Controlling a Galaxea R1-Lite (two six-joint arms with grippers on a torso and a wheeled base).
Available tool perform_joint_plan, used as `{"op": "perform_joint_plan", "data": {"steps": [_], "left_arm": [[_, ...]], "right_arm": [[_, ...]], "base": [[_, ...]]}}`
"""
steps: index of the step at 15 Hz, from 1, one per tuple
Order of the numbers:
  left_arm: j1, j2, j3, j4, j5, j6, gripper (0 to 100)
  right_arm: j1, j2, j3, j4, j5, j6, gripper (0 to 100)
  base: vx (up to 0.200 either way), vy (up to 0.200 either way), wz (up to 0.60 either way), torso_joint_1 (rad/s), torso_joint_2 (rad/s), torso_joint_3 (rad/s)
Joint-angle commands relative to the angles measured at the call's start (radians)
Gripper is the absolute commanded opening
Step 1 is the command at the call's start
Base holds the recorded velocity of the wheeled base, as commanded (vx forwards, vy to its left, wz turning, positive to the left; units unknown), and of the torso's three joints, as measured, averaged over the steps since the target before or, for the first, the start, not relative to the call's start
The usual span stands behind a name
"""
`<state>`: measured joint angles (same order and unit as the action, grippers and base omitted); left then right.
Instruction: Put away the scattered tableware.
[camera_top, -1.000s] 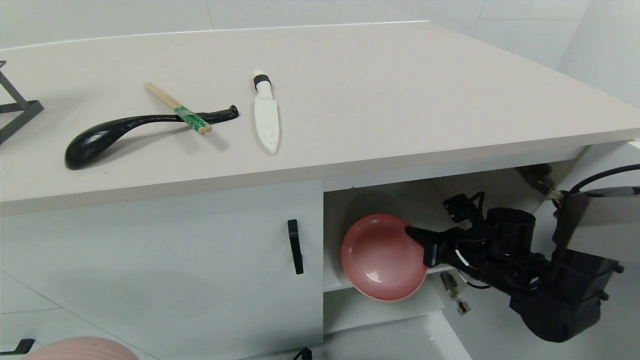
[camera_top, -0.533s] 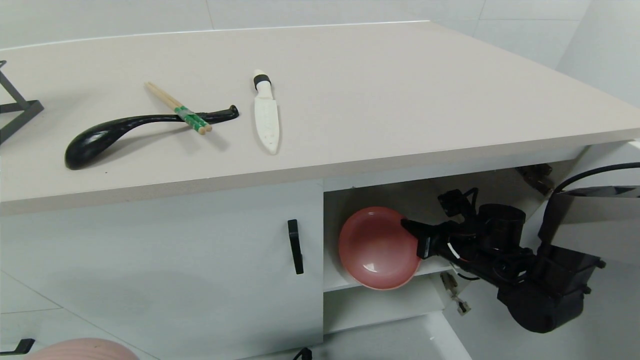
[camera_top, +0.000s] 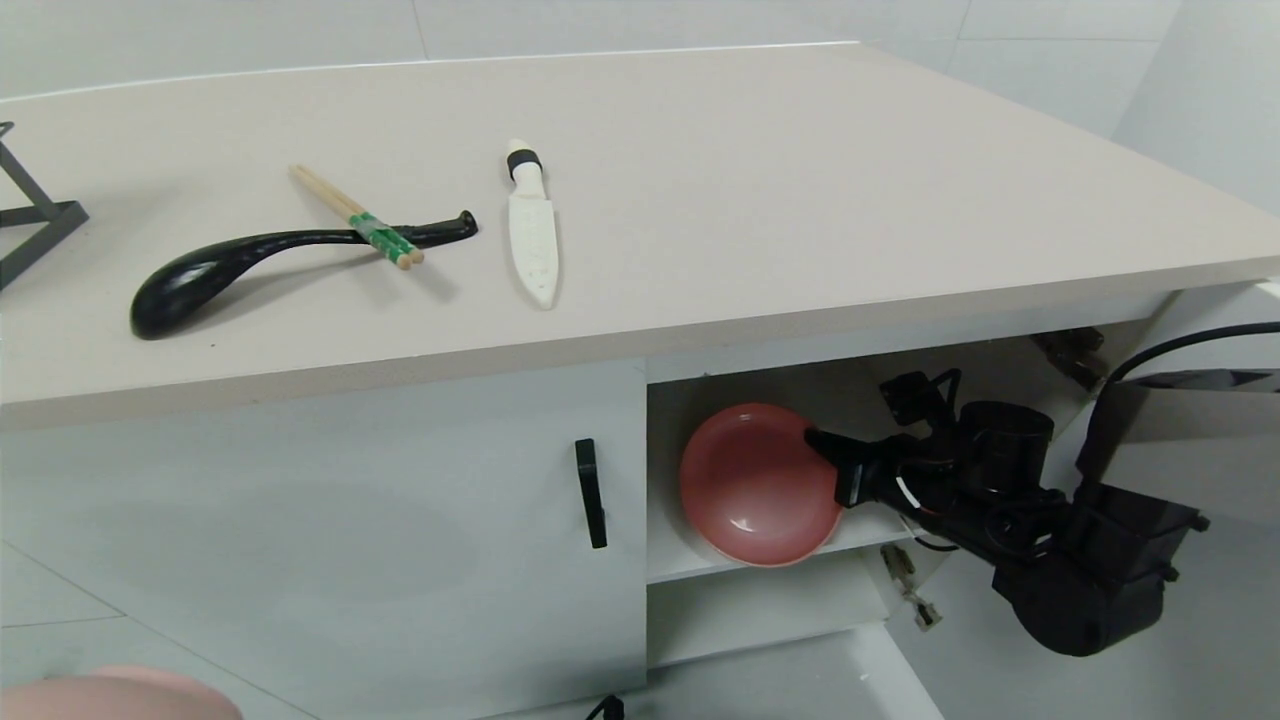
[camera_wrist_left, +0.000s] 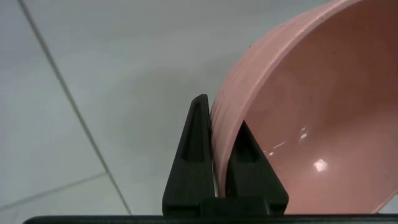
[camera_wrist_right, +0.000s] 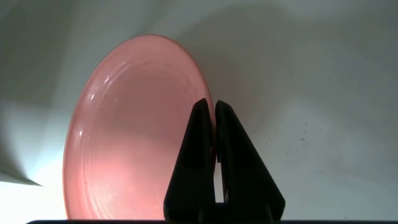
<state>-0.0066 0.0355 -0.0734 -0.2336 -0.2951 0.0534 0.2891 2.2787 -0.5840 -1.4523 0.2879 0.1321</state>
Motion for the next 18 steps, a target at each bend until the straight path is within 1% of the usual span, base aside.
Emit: {"op": "perform_joint_plan", "data": {"steps": [1,2,3,4,5,6,7,8,9,10,11,12,13,15,17,18], "left_arm": [[-0.035,0.193,-0.126,0.011,-0.11,0.04,0],[-0.059,0.261,-0.161,0.01,-0.15,0.059,0],[-0.085,0.382,-0.2,0.01,-0.207,0.102,0],[-0.098,0.461,-0.22,0.01,-0.239,0.125,0],[-0.107,0.521,-0.233,0.008,-0.26,0.137,0],[-0.164,0.647,-0.269,-0.01,-0.295,0.146,0],[-0.228,0.727,-0.295,-0.036,-0.297,0.148,0],[-0.234,0.731,-0.295,-0.039,-0.297,0.148,0],[-0.342,0.813,-0.316,-0.073,-0.291,0.163,0],[-0.42,0.859,-0.325,-0.078,-0.277,0.201,0],[-0.506,0.912,-0.325,-0.078,-0.219,0.258,0],[-0.532,0.929,-0.327,-0.078,-0.197,0.266,0],[-0.572,0.983,-0.342,-0.078,-0.168,0.272,0],[-0.582,1.047,-0.385,-0.085,-0.164,0.273,0],[-0.628,1.112,-0.424,-0.107,-0.154,0.273,0],[-0.645,1.127,-0.428,-0.116,-0.15,0.273,0]], "right_arm": [[-0.004,-0.001,-0.005,0.0,0.001,0.0,0],[-0.005,0.008,-0.016,0.001,0.001,0.0,0],[-0.013,0.031,-0.043,0.0,-0.001,0.0,0],[-0.019,0.045,-0.054,0.0,0.001,0.0,0],[-0.021,0.056,-0.059,0.0,0.001,0.0,0],[-0.025,0.067,-0.066,-0.002,0.001,0.0,0],[-0.028,0.074,-0.08,-0.002,0.001,0.0,0],[-0.028,0.074,-0.082,-0.002,0.002,0.0,0],[-0.031,0.081,-0.103,-0.002,0.001,0.0,0],[-0.035,0.084,-0.119,0.0,0.001,0.001,0],[-0.039,0.1,-0.14,0.0,0.001,0.001,0],[-0.041,0.107,-0.146,0.0,0.001,0.001,0],[-0.042,0.122,-0.165,0.0,0.001,0.003,0],[-0.044,0.13,-0.175,0.0,0.001,0.003,0],[-0.051,0.134,-0.189,0.003,0.001,0.003,0],[-0.053,0.137,-0.192,0.003,0.001,0.003,100]], "base": [[0.0,0.0,0.0,0.0,0.0,0.0],[0.0,0.0,0.0,0.0,0.0,0.0],[0.0,0.0,0.0,0.0,0.0,0.0],[0.0,0.0,0.0,0.0,0.0,0.0],[0.0,0.0,0.0,0.0,0.0,0.0],[0.0,0.0,0.0,0.0,0.0,0.0],[0.0,0.0,0.0,0.0,0.0,0.0],[0.0,0.0,0.0,0.0,0.0,0.0],[0.0,0.0,0.0,0.0,0.0,0.0],[0.0,0.0,0.0,0.0,0.0,0.0],[0.0,0.0,0.0,0.0,0.0,0.0],[0.0,0.0,0.0,0.0,0.0,0.0],[0.0,0.0,0.0,0.0,0.0,0.0],[0.0,0.0,0.0,0.0,0.0,0.0],[0.0,0.0,0.0,0.0,0.0,0.0],[0.0,0.0,0.0,0.0,0.0,0.0]]}}
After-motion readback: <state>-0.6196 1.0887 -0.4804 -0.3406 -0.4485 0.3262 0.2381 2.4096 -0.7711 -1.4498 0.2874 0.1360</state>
